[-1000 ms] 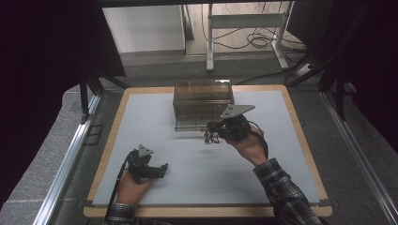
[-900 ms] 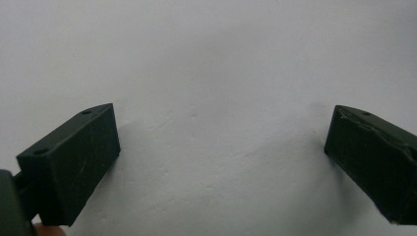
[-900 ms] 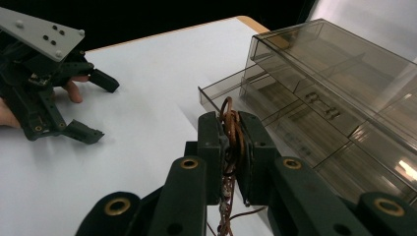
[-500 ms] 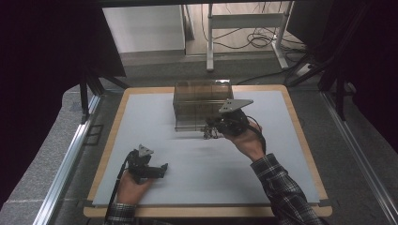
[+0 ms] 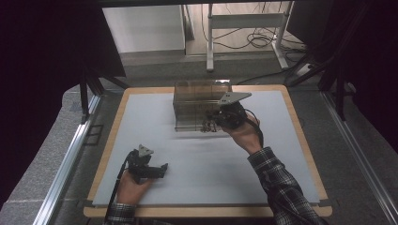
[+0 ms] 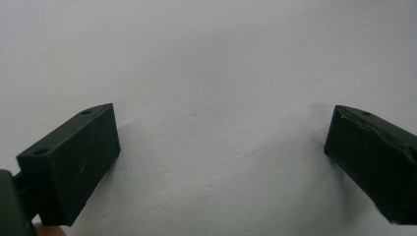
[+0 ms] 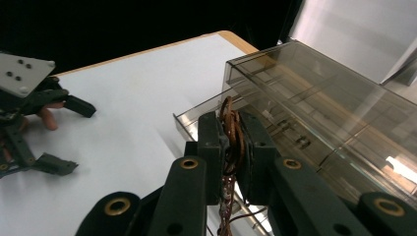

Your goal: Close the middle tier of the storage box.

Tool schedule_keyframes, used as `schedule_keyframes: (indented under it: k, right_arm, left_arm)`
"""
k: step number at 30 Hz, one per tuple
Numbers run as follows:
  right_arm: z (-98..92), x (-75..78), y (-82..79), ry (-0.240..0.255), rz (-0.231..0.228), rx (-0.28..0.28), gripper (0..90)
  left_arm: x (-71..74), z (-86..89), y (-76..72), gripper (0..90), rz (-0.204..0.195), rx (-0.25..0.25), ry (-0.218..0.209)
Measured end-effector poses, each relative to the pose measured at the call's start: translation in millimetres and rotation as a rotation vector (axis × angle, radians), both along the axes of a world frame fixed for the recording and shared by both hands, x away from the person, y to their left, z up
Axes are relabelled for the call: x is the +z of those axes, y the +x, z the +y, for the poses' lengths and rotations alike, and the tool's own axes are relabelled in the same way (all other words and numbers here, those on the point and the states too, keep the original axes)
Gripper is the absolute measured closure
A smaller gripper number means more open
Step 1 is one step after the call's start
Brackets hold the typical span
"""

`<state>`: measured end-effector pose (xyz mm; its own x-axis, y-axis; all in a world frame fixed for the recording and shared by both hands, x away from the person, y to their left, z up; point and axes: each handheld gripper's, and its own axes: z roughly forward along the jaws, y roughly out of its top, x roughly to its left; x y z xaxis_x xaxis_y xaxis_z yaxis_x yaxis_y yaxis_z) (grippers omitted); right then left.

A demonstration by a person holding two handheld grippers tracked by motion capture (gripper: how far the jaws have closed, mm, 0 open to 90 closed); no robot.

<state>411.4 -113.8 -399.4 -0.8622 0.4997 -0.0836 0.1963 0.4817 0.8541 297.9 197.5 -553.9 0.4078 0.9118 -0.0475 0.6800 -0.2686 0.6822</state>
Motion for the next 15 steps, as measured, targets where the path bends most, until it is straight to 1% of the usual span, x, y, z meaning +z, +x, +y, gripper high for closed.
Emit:
schedule_keyframes:
  k: [15]
  right_arm:
    - [6.8,-0.5,19.6,0.005,-0.004,-0.031,80.6]
  left_arm:
    - [0.0,-0.1,-0.1,0.7,0.002,0.002,-0.001]
